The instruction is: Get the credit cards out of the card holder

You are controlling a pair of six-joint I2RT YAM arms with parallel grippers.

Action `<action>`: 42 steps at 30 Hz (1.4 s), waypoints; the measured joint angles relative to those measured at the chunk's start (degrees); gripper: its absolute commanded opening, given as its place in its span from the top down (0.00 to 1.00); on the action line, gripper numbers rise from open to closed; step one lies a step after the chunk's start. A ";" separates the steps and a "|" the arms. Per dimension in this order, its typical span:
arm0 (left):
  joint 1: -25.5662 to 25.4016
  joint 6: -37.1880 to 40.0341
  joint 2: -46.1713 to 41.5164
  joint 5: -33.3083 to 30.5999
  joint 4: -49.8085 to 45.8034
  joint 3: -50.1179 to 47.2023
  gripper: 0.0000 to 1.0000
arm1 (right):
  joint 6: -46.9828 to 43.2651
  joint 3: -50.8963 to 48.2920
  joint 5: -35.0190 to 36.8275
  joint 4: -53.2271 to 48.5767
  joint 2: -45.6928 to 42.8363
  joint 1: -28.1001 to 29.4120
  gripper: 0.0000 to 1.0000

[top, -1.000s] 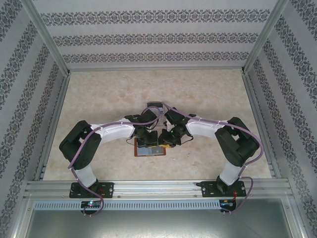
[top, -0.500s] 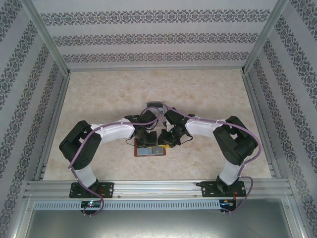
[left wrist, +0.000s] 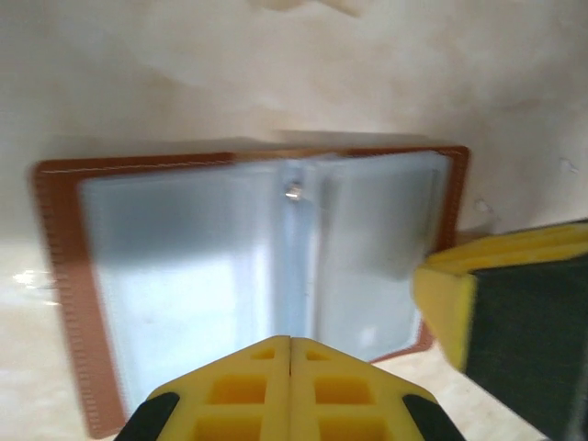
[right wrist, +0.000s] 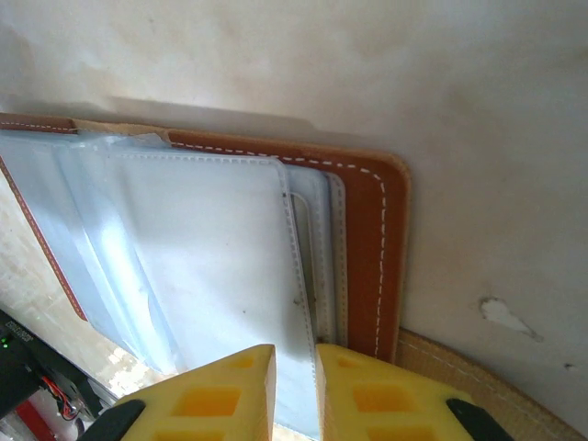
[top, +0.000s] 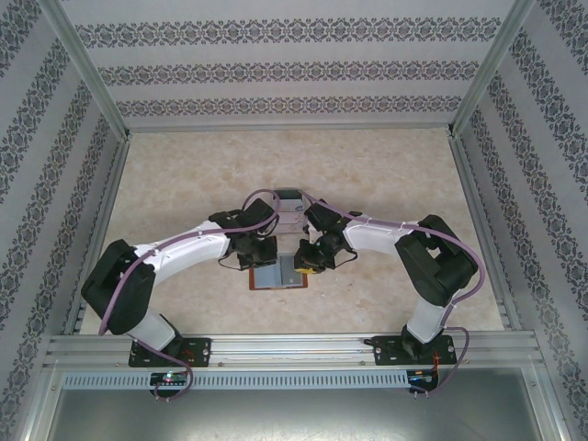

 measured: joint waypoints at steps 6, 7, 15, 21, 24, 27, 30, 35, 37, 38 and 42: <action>4.44 1.16 -0.50 -0.07 -0.70 -6.38 1.00 | 0.28 0.02 0.00 0.02 0.04 0.00 0.81; 4.98 1.31 -0.57 -0.04 -0.68 -7.26 1.00 | 0.39 0.02 0.00 0.02 0.04 0.00 0.82; 8.22 2.49 -1.36 0.59 -0.24 -11.28 1.00 | 0.63 0.15 0.00 -0.04 0.04 0.20 0.85; 9.05 3.17 -1.62 1.49 0.24 -11.80 1.00 | 0.87 0.94 0.00 -0.02 0.04 0.48 0.75; 9.05 3.50 -1.68 1.86 0.28 -11.80 1.00 | 0.81 1.11 0.02 -0.04 0.15 0.50 0.74; 9.11 3.45 -1.90 3.34 1.11 -12.09 0.99 | 0.81 1.57 0.02 -0.07 1.09 0.68 0.73; 9.11 3.45 -2.29 5.27 1.90 -12.13 0.99 | 0.81 2.16 0.00 -0.04 1.51 0.90 0.73; 8.70 2.40 -3.19 8.04 2.84 -11.78 0.99 | 0.83 2.27 0.04 -0.02 1.51 1.22 0.72; 7.72 1.51 -2.99 9.20 3.80 -11.08 0.99 | 0.87 2.27 0.07 0.00 1.29 1.22 0.72; 6.99 1.01 -2.71 9.79 4.44 -10.51 0.98 | 1.03 2.27 0.09 0.02 1.20 1.22 0.72; 3.54 -1.07 -0.04 12.04 8.20 -7.50 0.98 | 1.27 2.27 0.48 0.02 0.76 1.18 0.72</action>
